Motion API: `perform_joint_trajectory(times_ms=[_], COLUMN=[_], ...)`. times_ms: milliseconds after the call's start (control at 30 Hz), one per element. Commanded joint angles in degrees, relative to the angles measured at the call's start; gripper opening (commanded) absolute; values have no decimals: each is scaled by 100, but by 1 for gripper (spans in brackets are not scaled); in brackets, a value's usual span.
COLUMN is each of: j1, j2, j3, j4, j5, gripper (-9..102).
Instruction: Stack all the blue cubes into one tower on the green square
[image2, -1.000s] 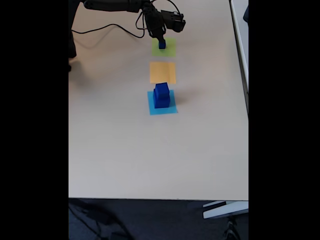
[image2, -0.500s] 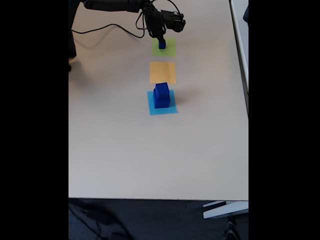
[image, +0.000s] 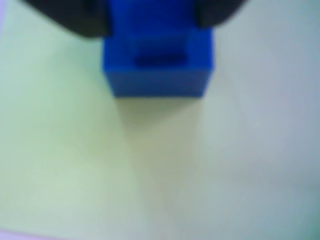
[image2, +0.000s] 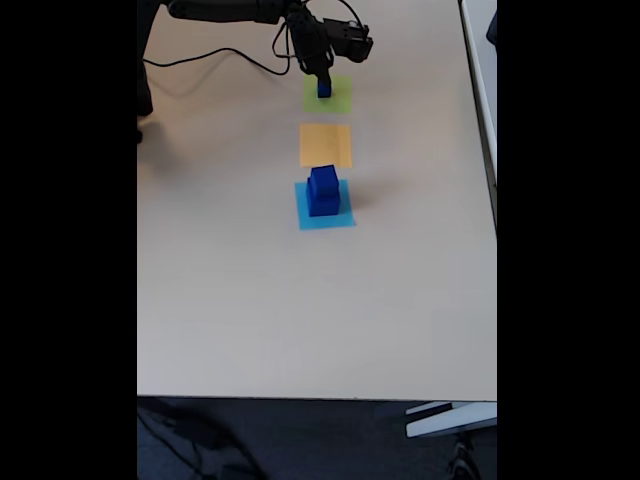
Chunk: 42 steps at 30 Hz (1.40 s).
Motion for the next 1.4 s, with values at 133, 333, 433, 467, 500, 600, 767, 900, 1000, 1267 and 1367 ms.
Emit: perform_joint_trajectory(times_ms=[133, 333, 433, 467, 500, 600, 767, 900, 1000, 1267, 1367], j1=[-44, -114, -132, -132, -132, -44, 334, 791, 1151, 1978, 2215], j2=[62, -44, -176, -229, -290, -290, 255, 765, 1020, 1380, 1406], j3=[-396, -888, -1424, -1679, -1969, -2531, -2443, -1995, -1705, -861, -677], j4=[9, 70, 88, 88, 62, -185, -369, -255, 70, 193, 193], j5=[-70, -492, -1063, -1362, -1723, -2654, -3384, -3630, -3507, -3428, -3437], gripper=[11, 23, 26, 26, 26, 26, 28, 28, 30, 31, 32])
